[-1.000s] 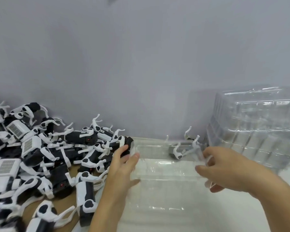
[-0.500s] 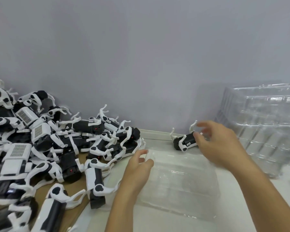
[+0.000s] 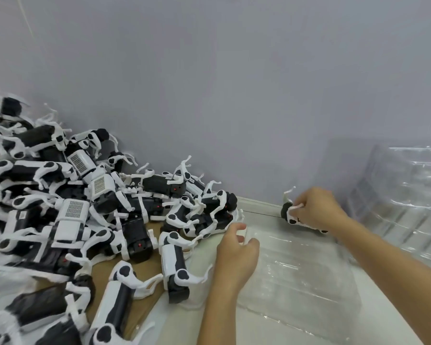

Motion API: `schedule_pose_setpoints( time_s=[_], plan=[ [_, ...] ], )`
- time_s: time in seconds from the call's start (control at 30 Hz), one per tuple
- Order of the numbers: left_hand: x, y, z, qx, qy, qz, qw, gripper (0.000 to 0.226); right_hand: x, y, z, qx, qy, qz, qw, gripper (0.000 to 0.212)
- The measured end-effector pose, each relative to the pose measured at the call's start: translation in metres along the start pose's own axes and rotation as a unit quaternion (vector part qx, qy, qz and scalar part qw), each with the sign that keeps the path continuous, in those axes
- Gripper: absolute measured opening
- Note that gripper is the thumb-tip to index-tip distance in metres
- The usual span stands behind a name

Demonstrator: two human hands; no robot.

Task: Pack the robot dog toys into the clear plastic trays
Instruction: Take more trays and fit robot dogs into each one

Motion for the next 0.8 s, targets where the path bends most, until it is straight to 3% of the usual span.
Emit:
schedule_pose_setpoints(
  time_s=[0.17,0.27,0.4,0.47,0.6,0.8],
  plan=[
    [0.001,-0.002,0.006,-0.011,0.034,0.014,0.999,0.033,-0.003,-0.044,-0.013,-0.235,0.002,0.172,0.957,0.029],
    [0.002,-0.006,0.017,-0.051,0.104,0.054,0.992,0.035,0.018,-0.078,-0.030,-0.401,-0.002,0.217,0.890,0.037],
    [0.008,-0.006,0.036,0.005,0.180,0.067,0.981,0.062,0.063,-0.104,-0.032,-0.555,0.042,0.270,0.785,0.012],
    [0.012,-0.003,0.043,0.034,0.204,0.047,0.977,0.068,0.080,-0.099,-0.021,-0.617,0.100,0.265,0.734,0.009],
    [0.021,0.003,0.057,0.063,0.273,0.003,0.960,0.048,0.097,-0.081,-0.003,-0.700,0.190,0.189,0.662,0.018],
    [0.034,0.007,0.074,0.156,0.261,-0.070,0.950,0.060,0.097,-0.071,0.011,-0.699,0.212,0.195,0.655,0.014]
  ],
)
Point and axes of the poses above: each hand's wrist, its own x-axis away from the middle knuckle, its own y-axis out of the palm, z = x × y, the point moved 6 cm from there along -x, towards the middle knuckle, and after that the axes turned 15 degrees about z, right-handed, at the moved point
